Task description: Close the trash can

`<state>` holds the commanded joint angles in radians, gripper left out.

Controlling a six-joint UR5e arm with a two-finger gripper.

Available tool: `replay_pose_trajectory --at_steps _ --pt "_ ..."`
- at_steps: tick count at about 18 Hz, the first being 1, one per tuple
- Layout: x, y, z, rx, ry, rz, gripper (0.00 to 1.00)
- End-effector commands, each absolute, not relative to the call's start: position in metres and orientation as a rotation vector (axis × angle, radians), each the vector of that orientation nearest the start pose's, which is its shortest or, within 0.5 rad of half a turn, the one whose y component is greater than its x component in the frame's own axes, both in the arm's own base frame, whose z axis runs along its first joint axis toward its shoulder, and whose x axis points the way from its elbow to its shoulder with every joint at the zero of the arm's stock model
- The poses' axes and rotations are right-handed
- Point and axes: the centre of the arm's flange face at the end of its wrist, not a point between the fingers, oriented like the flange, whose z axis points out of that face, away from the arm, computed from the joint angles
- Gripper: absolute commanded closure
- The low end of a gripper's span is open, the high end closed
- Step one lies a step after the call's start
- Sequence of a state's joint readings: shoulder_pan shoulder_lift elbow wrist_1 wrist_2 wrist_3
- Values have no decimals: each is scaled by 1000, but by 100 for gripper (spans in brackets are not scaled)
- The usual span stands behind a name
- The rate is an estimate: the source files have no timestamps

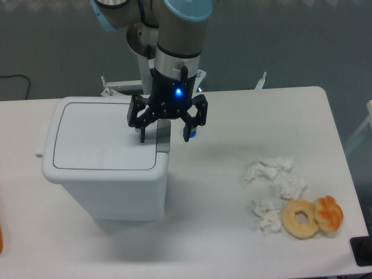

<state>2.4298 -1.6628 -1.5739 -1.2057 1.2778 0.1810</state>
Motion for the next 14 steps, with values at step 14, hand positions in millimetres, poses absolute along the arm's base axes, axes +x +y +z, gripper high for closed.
replay_pose_trajectory --at_steps 14 --pt "-362 453 514 -2598 -709 -41 0"
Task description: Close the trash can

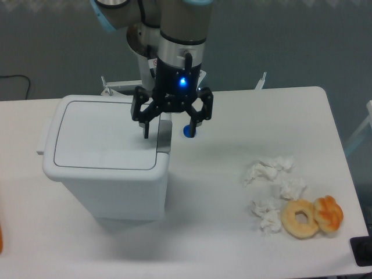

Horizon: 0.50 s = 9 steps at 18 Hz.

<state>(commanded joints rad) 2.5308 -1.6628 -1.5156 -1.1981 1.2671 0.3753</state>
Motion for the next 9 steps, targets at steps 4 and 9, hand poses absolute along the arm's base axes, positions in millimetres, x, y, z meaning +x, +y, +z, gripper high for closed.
replay_pose_trajectory --at_steps 4,9 --pt "-422 423 490 -2682 -402 78 0" --pt "-475 390 455 -2753 -213 102 0"
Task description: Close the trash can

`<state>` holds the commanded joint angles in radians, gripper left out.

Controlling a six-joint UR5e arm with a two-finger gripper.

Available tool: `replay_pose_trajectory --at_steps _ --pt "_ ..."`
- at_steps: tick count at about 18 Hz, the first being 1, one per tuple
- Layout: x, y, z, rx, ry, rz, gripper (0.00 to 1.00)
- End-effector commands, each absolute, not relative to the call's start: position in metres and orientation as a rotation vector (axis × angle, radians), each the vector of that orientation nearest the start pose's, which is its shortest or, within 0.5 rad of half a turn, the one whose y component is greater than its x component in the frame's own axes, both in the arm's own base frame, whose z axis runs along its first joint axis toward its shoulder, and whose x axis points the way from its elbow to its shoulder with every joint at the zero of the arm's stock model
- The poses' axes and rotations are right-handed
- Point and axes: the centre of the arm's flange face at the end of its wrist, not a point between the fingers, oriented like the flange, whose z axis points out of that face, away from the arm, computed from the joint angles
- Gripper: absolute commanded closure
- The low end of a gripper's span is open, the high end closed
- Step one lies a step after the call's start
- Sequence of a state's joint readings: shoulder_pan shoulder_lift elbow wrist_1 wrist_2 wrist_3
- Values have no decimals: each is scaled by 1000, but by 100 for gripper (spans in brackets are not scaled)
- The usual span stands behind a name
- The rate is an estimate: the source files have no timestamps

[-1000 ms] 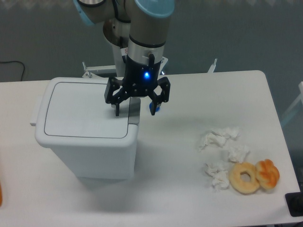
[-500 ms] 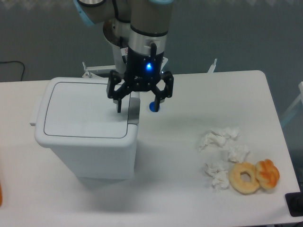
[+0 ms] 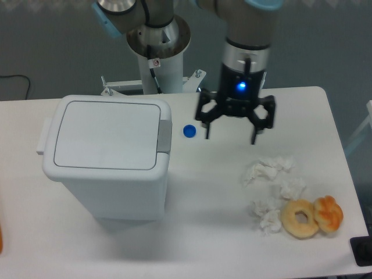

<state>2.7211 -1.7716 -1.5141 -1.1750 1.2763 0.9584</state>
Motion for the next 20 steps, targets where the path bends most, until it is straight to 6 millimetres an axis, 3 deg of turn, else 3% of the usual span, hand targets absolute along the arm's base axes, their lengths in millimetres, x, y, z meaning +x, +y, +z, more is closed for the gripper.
replay_pose_trajectory --at_steps 4,7,11,17,20 --pt "-522 375 425 -2854 -118 123 0" --pt "-559 372 391 -3008 79 123 0" --pt "-622 355 353 -3084 229 109 0" --pt "-679 340 333 -3091 310 134 0" --pt "-687 333 331 -3085 351 151 0"
